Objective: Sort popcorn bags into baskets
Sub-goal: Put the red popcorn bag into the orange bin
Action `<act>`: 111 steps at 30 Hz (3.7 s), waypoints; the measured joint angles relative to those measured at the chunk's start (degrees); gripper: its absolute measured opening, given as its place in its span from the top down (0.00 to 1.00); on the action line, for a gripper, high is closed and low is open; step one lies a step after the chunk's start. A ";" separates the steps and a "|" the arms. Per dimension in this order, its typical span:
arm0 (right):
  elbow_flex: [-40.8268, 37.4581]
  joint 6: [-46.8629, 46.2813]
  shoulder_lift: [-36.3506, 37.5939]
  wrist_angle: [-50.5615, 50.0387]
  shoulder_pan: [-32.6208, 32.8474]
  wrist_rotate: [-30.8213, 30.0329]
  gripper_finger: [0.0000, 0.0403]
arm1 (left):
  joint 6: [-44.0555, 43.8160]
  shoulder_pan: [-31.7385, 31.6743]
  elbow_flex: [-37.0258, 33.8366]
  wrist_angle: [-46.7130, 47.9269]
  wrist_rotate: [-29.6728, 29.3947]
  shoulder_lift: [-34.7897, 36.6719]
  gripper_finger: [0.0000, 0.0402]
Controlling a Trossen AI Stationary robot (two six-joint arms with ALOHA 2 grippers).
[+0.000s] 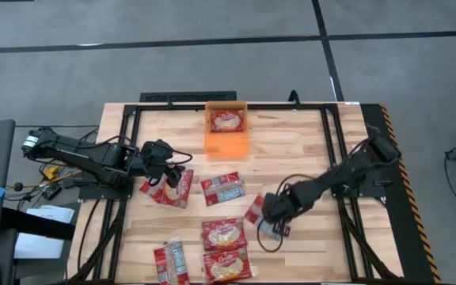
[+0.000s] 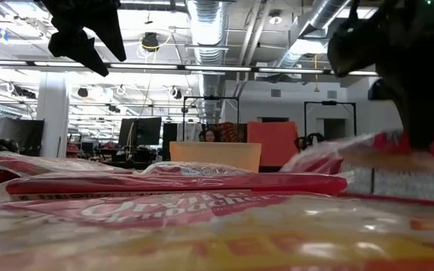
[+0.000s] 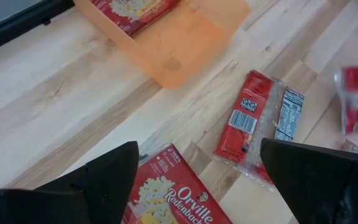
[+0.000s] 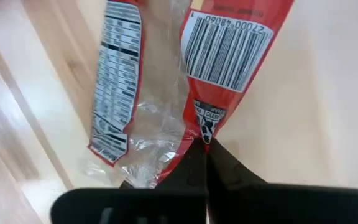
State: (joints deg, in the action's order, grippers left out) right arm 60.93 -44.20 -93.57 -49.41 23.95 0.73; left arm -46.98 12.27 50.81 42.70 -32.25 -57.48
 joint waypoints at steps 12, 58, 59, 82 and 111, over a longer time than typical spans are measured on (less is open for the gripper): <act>2.24 26.23 13.47 -4.17 -20.48 -2.70 1.00 | -1.06 0.00 0.00 -0.02 -0.14 -0.01 0.19; 43.03 93.64 -25.88 -3.69 -50.48 1.65 0.97 | -3.82 -0.20 -0.02 0.44 -2.60 0.01 0.19; 43.03 94.12 -25.91 -3.97 -50.43 1.85 0.96 | -3.80 -0.20 -0.02 0.42 -2.65 0.01 0.19; 58.44 68.57 -25.45 -22.97 -43.01 17.42 0.40 | -3.18 -0.20 -0.02 0.37 4.42 0.00 0.19; 27.15 54.57 -25.67 11.01 -14.52 -5.16 0.44 | 3.43 -0.20 -0.02 1.86 5.04 -0.01 0.19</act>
State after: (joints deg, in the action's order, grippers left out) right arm 88.08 10.37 -119.24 -38.40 9.42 -4.43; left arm -43.55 12.08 50.78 44.56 -27.21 -57.49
